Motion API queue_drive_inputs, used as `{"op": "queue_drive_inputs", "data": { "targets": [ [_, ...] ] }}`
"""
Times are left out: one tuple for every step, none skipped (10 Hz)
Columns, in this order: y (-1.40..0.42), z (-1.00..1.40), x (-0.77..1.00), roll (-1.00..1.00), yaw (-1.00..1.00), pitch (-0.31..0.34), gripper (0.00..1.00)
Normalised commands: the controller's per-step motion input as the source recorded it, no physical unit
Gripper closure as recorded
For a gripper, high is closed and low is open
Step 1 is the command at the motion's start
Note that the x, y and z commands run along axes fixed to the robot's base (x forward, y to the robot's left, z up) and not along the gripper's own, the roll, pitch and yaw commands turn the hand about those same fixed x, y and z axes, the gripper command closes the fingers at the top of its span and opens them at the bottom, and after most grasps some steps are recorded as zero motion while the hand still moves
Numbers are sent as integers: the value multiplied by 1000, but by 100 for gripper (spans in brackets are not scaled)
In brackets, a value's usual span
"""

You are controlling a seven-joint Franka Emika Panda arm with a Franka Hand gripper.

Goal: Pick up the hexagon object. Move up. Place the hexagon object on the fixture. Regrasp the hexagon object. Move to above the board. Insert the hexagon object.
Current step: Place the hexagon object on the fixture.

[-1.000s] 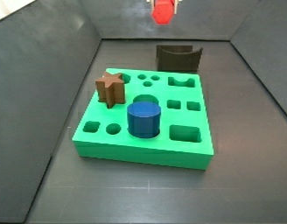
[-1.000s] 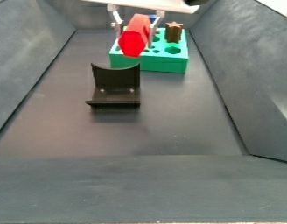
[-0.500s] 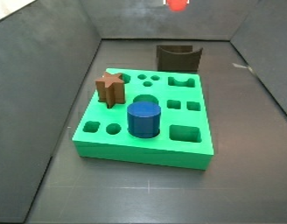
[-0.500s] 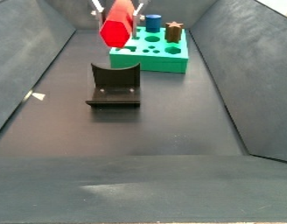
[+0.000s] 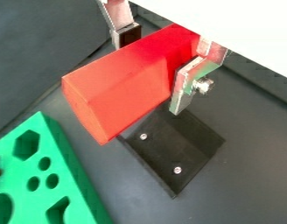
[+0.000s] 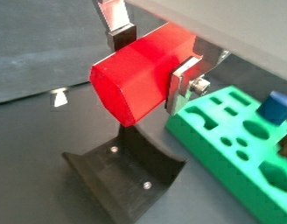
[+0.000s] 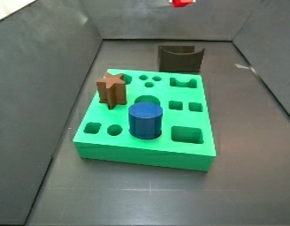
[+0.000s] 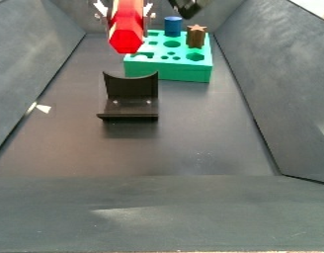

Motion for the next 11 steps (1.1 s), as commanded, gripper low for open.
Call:
{"op": "queue_drive_inputs", "data": {
  "targets": [
    [49,-5,84,-594,-72,240,100],
    [50,-7,88,-474,-93,216,100],
    [36,-2,80,-245,-119,155,100],
    [62,-1000,104,-1000,-157,13,100],
    [67,-1000,103,-1000,-164,-17,100],
    [74,-1000,110,-1000,-160,-6,100],
    [75,-1000,125,-1000,-154,14,100],
    [80,-1000,130,-1000,-154,20,100],
    [90,-1000,141,-796,-136,10,100],
    [92,-1000,146,-678,-123,8,100],
    [100,-1000,158,-441,-103,9,100]
  ]
}}
